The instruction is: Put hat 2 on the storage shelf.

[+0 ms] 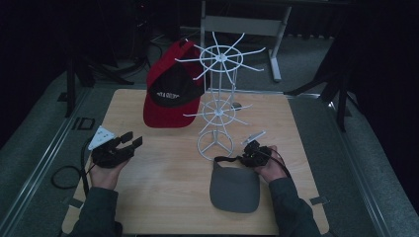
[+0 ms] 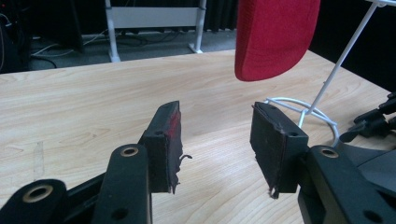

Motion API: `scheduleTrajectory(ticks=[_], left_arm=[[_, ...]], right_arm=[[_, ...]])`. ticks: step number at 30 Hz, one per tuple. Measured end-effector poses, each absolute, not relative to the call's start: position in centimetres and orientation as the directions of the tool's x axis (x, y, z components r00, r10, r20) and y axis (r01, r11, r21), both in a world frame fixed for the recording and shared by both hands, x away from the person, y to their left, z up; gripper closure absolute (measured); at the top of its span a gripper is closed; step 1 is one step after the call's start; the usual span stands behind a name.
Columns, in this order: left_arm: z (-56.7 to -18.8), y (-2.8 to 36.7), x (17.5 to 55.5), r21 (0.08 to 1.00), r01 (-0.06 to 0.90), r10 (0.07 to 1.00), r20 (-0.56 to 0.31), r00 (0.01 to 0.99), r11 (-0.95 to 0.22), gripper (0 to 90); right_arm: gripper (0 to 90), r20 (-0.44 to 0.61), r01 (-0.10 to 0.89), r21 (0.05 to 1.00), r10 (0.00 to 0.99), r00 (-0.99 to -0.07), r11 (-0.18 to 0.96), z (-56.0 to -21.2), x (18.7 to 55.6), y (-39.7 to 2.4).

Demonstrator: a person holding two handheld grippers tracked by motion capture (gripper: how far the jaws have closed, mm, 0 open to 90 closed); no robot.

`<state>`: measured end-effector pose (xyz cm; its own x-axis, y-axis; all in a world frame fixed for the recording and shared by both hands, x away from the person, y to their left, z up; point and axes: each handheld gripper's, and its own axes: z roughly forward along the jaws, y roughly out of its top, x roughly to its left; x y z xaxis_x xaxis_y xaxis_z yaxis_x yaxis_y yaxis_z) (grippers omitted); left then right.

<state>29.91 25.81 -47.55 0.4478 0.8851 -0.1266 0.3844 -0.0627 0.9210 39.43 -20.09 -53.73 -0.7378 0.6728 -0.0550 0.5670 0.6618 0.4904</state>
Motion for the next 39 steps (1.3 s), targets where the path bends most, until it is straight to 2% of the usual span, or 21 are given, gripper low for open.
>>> scheduleTrajectory(ticks=[1, 4, 22, 39], left_arm=[[-47.6, 25.8, 29.9, 0.921, 0.385, 0.885, -0.126, 0.448, -0.063, 53.5], [-47.7, 25.9, 29.9, 0.919, 0.389, 0.886, -0.130, 0.446, -0.061, 53.6], [-48.0, 25.5, 29.8, 0.917, 0.392, 0.885, -0.128, 0.448, -0.065, 53.9], [-48.0, 25.5, 30.0, 0.915, 0.398, 0.888, -0.126, 0.441, -0.067, 53.9]], right_arm=[[86.5, -0.059, 0.572, 0.497, 0.683, -0.728, 0.652, -53.6, 39.4, -20.2], [88.0, -0.062, 0.571, 0.532, 0.701, -0.710, 0.625, -53.1, 39.3, -20.5], [88.6, -0.088, 0.509, 0.710, 0.779, -0.621, 0.486, -48.7, 38.0, -23.1], [88.7, -0.070, 0.427, 0.826, 0.818, -0.571, 0.369, -43.9, 36.5, -25.9]])
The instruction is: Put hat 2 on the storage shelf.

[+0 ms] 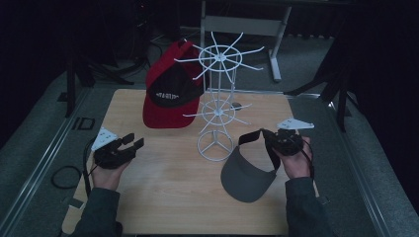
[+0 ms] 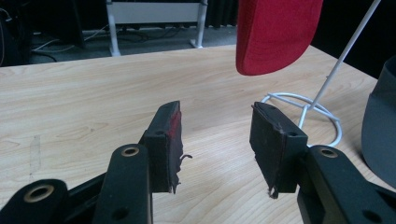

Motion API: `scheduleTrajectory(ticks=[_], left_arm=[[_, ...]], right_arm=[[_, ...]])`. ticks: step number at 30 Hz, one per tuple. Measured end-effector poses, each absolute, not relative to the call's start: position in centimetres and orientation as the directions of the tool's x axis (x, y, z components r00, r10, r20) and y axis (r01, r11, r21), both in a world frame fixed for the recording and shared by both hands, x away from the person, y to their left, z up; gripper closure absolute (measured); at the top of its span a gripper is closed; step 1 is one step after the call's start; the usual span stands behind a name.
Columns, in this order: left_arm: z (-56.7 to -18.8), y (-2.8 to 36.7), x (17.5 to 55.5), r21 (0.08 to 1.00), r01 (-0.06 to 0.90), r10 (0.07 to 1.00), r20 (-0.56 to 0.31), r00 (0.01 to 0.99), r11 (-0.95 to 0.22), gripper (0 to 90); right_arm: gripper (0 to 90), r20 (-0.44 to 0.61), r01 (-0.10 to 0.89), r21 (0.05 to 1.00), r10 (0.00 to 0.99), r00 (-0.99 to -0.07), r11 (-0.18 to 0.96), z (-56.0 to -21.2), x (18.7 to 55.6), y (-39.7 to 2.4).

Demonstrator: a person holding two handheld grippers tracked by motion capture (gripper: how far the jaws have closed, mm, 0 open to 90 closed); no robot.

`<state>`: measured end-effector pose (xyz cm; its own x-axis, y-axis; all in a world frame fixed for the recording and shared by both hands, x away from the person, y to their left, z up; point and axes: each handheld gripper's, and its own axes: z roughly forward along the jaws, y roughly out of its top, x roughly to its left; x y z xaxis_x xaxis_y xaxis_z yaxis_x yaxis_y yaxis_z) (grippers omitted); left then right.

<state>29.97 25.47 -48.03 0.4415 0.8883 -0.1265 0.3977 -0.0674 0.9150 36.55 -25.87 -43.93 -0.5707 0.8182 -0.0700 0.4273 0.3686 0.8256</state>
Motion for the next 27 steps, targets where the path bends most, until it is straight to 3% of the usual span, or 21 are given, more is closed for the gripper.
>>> scheduleTrajectory(ticks=[27], left_arm=[[-48.7, 25.4, 30.0, 0.910, 0.410, 0.890, -0.134, 0.436, -0.063, 53.8]], right_arm=[[88.6, -0.111, 0.345, 0.870, 0.823, -0.557, 0.352, -39.4, 36.4, -26.9]])
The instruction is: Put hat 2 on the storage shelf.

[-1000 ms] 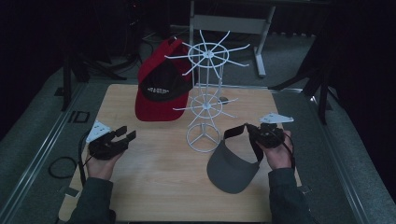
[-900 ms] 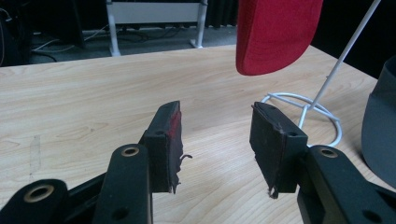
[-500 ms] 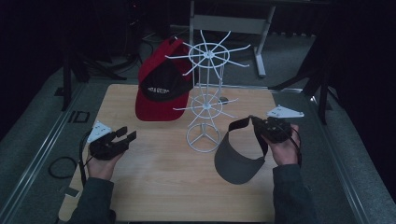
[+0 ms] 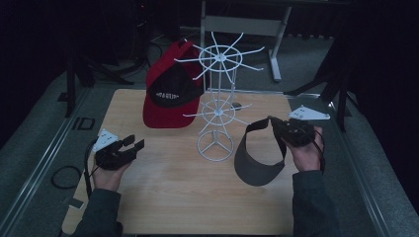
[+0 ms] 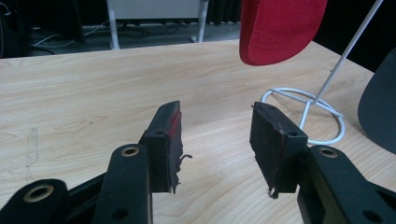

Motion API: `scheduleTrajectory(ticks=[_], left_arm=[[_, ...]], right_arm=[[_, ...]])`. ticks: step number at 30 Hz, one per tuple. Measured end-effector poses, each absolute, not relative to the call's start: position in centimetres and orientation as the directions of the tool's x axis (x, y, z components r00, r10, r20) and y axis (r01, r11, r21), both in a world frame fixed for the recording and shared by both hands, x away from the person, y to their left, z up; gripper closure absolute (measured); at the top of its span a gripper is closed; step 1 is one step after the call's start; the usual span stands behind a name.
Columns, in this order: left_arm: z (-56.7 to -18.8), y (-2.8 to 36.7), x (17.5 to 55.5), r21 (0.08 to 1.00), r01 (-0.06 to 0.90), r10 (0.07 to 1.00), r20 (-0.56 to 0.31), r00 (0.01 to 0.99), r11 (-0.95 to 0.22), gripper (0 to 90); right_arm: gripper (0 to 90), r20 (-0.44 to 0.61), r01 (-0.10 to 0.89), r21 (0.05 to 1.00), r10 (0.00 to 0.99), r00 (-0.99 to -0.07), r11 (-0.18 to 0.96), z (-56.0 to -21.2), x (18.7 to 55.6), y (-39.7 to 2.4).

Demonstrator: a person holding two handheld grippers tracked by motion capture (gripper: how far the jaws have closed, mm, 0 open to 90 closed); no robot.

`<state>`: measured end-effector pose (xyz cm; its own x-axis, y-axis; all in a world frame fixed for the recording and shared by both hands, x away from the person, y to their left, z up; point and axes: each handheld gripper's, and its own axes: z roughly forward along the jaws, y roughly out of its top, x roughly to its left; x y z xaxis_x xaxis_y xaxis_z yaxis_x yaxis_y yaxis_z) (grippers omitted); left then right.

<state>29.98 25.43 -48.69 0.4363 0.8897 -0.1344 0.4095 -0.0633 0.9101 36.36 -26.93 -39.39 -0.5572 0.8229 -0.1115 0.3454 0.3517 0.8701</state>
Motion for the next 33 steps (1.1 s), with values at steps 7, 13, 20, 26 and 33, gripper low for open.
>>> scheduleTrajectory(ticks=[7, 13, 20, 26, 33], left_arm=[[-48.9, 25.4, 30.1, 0.907, 0.416, 0.891, -0.134, 0.434, -0.066, 53.8], [-49.1, 25.6, 30.0, 0.905, 0.420, 0.894, -0.133, 0.428, -0.066, 53.8], [-49.1, 25.6, 29.9, 0.906, 0.420, 0.894, -0.136, 0.426, -0.062, 53.8], [-49.1, 25.6, 29.9, 0.905, 0.420, 0.894, -0.134, 0.428, -0.065, 53.8], [-49.2, 25.5, 30.0, 0.904, 0.422, 0.893, -0.134, 0.429, -0.066, 53.8]], right_arm=[[88.6, -0.126, 0.324, 0.877, 0.822, -0.556, 0.354, -38.4, 36.3, -27.1], [88.6, -0.120, 0.303, 0.889, 0.814, -0.569, 0.343, -37.5, 36.5, -27.2], [88.6, -0.132, 0.287, 0.892, 0.809, -0.573, 0.349, -36.8, 36.7, -27.1], [88.6, -0.151, 0.269, 0.894, 0.808, -0.569, 0.357, -36.0, 36.7, -27.1], [88.6, -0.152, 0.249, 0.906, 0.813, -0.563, 0.342, -34.9, 36.6, -27.6]])
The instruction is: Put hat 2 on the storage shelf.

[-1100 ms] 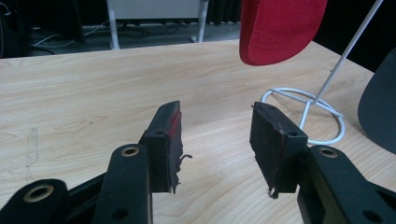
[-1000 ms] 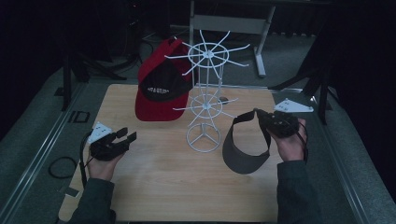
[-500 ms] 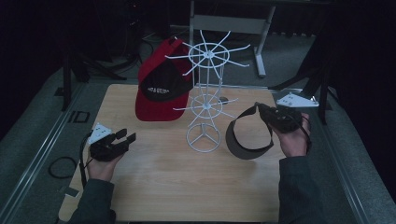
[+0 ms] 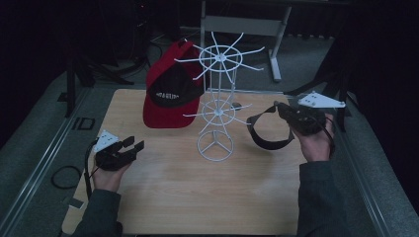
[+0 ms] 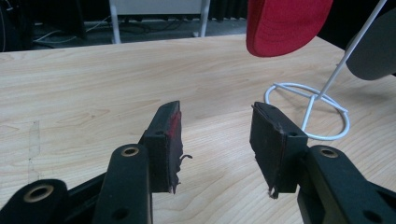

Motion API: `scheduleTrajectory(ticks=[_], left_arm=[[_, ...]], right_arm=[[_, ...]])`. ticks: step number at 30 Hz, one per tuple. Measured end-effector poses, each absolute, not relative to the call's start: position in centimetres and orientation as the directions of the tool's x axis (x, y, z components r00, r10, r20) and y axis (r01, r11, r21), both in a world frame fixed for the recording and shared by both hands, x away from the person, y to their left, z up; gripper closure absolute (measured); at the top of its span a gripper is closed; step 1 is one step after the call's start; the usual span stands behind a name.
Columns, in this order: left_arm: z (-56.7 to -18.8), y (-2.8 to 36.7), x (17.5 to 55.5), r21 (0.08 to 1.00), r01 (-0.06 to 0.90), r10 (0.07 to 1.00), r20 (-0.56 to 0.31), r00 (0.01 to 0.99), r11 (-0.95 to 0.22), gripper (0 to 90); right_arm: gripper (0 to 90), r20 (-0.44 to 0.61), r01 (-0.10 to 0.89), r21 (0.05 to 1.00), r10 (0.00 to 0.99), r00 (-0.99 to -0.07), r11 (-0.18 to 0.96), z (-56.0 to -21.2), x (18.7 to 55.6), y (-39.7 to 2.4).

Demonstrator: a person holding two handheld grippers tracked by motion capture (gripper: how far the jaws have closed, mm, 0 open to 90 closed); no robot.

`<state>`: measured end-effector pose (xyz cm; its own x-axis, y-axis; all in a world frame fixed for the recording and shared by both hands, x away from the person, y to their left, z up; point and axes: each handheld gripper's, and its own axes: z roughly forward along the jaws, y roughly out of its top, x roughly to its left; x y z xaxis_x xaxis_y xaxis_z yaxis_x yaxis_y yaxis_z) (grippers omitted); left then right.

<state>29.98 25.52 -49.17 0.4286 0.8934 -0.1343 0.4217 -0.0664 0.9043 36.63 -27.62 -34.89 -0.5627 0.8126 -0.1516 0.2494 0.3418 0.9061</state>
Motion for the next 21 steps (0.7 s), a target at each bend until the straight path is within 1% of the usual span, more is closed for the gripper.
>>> scheduleTrajectory(ticks=[14, 21], left_arm=[[-49.2, 25.5, 30.0, 0.904, 0.423, 0.893, -0.135, 0.429, -0.067, 53.8], [-49.2, 25.5, 30.0, 0.904, 0.423, 0.893, -0.136, 0.429, -0.065, 53.8]], right_arm=[[88.5, -0.167, 0.204, 0.918, 0.800, -0.577, 0.339, -32.9, 36.0, -27.8], [88.5, -0.185, 0.184, 0.920, 0.797, -0.575, 0.346, -31.7, 36.4, -27.7]])
